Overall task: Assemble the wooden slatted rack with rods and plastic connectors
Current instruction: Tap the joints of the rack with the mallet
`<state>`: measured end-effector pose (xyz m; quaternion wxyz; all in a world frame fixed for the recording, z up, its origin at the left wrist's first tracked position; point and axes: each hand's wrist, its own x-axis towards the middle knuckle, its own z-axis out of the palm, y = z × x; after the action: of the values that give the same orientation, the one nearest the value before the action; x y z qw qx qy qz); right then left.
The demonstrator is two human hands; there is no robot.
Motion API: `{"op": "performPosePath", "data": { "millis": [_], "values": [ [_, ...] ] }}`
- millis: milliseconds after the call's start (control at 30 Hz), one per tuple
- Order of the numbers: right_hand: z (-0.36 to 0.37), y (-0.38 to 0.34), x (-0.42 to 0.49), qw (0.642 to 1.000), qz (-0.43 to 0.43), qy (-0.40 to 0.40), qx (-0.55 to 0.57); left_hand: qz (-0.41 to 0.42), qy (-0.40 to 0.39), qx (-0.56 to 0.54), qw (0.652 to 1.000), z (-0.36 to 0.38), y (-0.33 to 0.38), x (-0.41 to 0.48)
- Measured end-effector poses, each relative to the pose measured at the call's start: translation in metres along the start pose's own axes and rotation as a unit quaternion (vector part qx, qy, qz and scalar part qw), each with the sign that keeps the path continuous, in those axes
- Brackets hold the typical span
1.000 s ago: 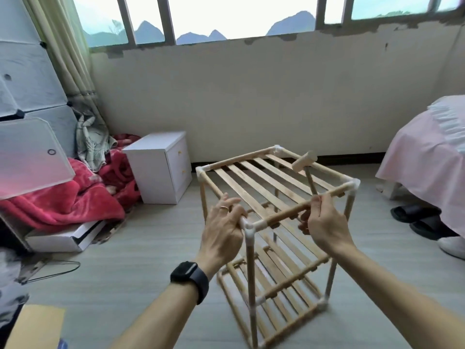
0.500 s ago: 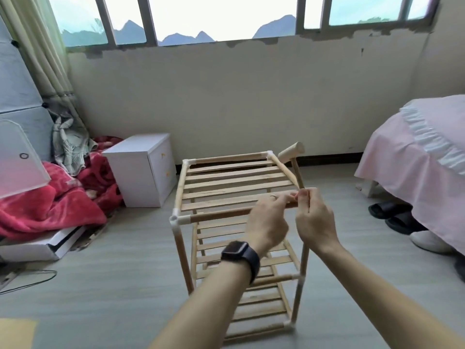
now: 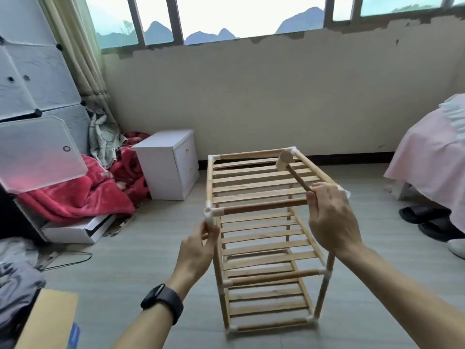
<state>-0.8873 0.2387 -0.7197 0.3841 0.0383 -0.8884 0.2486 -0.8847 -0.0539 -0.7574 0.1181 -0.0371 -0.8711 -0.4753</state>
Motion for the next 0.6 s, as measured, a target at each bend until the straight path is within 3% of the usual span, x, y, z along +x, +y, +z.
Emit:
{"op": "performPosePath", "data": {
  "millis": [67, 133, 300, 400, 533, 600],
  "values": [
    [-0.003, -0.026, -0.003, 0.997, -0.040, -0.030, 0.063, 0.018, 0.006, 0.009, 1.000, 0.003, -0.005, 0.004],
    [-0.007, -0.053, -0.006, 0.983, -0.033, -0.114, 0.140, 0.032, 0.022, 0.016, 0.999, 0.006, -0.007, 0.006],
    [-0.015, -0.095, -0.007, 0.957, -0.077, -0.269, 0.079, 0.011, 0.033, -0.019, 0.999, 0.013, -0.016, 0.002],
    [-0.016, -0.104, 0.002, 0.954, -0.098, -0.279, 0.057, 0.020, 0.020, -0.032, 0.999, 0.010, -0.020, 0.003],
    [-0.012, -0.113, 0.007, 0.967, -0.135, -0.199, 0.085, 0.026, 0.011, -0.040, 0.999, 0.007, -0.020, 0.001],
    [-0.009, -0.118, 0.004, 0.953, -0.169, -0.253, -0.006, 0.030, 0.013, -0.043, 0.999, 0.006, -0.020, 0.001]
  ]
}}
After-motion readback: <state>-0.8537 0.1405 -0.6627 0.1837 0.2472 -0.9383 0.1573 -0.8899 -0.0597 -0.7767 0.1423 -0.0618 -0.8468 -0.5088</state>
